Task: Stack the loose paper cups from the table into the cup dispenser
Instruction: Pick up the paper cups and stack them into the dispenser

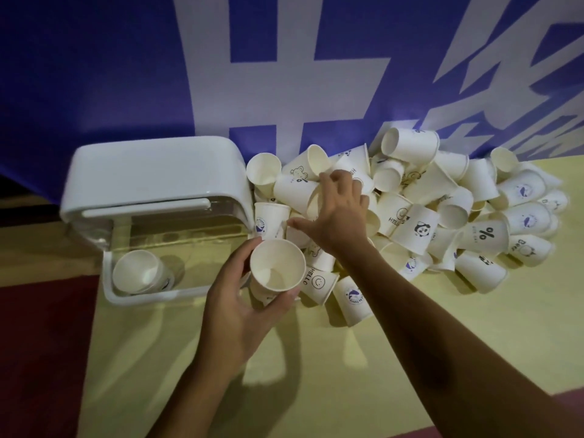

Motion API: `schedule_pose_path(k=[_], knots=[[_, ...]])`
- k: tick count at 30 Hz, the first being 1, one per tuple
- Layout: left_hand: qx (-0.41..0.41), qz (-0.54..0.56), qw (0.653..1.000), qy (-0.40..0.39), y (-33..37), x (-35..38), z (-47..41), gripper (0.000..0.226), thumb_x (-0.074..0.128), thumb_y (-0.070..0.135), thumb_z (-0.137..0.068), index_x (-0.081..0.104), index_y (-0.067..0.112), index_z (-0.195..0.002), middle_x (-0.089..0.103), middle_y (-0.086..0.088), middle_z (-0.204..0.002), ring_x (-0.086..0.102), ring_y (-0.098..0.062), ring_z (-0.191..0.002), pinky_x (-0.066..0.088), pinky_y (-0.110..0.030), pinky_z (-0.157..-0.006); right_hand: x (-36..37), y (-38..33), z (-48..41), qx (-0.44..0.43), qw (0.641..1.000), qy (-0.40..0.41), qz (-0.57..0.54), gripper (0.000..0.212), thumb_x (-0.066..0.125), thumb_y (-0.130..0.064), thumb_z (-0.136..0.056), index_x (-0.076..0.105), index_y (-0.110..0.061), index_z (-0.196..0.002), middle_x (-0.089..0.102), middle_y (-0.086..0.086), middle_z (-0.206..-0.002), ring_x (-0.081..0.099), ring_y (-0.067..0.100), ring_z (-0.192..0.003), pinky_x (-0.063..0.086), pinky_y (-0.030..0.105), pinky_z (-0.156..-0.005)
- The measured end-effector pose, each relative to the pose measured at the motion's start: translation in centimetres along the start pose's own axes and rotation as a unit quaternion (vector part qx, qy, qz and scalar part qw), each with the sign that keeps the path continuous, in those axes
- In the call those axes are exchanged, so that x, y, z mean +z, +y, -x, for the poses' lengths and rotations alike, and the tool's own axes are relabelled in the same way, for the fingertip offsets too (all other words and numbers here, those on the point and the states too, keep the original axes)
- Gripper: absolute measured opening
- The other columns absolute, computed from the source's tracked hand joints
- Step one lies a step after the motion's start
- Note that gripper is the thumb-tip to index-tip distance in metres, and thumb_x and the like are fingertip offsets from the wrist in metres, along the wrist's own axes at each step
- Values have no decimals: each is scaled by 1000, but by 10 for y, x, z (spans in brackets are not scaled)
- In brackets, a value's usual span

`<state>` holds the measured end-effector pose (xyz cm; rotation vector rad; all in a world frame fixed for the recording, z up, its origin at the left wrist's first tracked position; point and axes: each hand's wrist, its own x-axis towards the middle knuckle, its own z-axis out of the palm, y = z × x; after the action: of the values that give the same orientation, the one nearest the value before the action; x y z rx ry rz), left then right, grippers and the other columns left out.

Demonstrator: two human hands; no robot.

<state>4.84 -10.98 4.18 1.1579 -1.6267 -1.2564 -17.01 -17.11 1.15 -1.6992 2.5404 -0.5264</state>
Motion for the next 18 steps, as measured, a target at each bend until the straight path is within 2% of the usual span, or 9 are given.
schedule_pose_path(k=[3,7,12,15,18], knots=[[-6,-7,1000,6,-2,-5,0,78,83,47,-67,58,29,-139,63,21,-136,59,-8,-129,45,-10,-97,5,1,3,14,999,38,-8,93,80,-70,-67,58,-13,-136,50,12,-140,47,33,-121,41,47,-95],[-9,-12,1000,2,-3,-7,-2,73,84,46,-69,56,38,-136,62,21,-137,59,-11,-130,46,-12,-98,8,3,7,27,998,42,-25,78,83,-60,-70,61,-13,-128,51,12,-136,48,33,-119,41,46,-92],[-10,-32,999,0,-1,-11,-1,74,93,33,-73,56,36,-137,62,19,-138,58,-14,-131,49,-21,-100,-4,-1,14,23,995,34,-87,78,78,-57,-78,55,-14,-139,58,10,-137,50,33,-123,37,45,-98],[-6,-31,999,8,4,-18,-1,72,93,40,-74,57,37,-136,62,23,-134,59,-10,-128,49,-27,-99,-25,-4,23,28,980,21,-197,79,81,-53,-82,51,-16,-145,60,4,-138,53,22,-124,45,45,-105],[5,-17,1000,21,8,-26,1,71,86,49,-71,56,41,-135,63,20,-135,59,-15,-129,49,-32,-100,-52,-11,39,26,962,18,-271,81,83,-52,-83,50,-20,-149,53,-3,-133,45,4,-117,49,34,-102]])
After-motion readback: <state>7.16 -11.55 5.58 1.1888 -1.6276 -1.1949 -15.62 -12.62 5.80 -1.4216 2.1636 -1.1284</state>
